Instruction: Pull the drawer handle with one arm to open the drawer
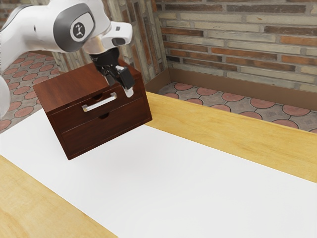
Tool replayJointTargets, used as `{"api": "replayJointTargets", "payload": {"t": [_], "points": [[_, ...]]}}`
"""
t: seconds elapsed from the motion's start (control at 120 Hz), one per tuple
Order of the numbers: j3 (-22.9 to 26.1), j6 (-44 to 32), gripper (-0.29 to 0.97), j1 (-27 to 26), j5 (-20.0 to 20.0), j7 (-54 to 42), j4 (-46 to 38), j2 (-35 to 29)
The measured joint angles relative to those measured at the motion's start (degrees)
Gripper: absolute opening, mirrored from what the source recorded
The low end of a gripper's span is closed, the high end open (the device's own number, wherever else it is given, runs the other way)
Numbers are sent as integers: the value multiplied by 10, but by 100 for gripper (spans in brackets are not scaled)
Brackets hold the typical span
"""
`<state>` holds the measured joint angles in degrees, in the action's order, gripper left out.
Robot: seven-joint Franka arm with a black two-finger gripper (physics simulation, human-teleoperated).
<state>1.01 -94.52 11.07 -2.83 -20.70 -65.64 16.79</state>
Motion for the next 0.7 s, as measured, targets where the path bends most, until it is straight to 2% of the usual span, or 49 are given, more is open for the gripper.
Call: {"api": "replayJointTargets", "payload": {"t": [0.167, 0.375, 0.7], "points": [[0, -43, 68, 1, -19, -33, -3, 16], [0, -60, 68, 0, -31, -60, -7, 22], [-1, -26, 68, 14, -48, -75, -6, 38]]}}
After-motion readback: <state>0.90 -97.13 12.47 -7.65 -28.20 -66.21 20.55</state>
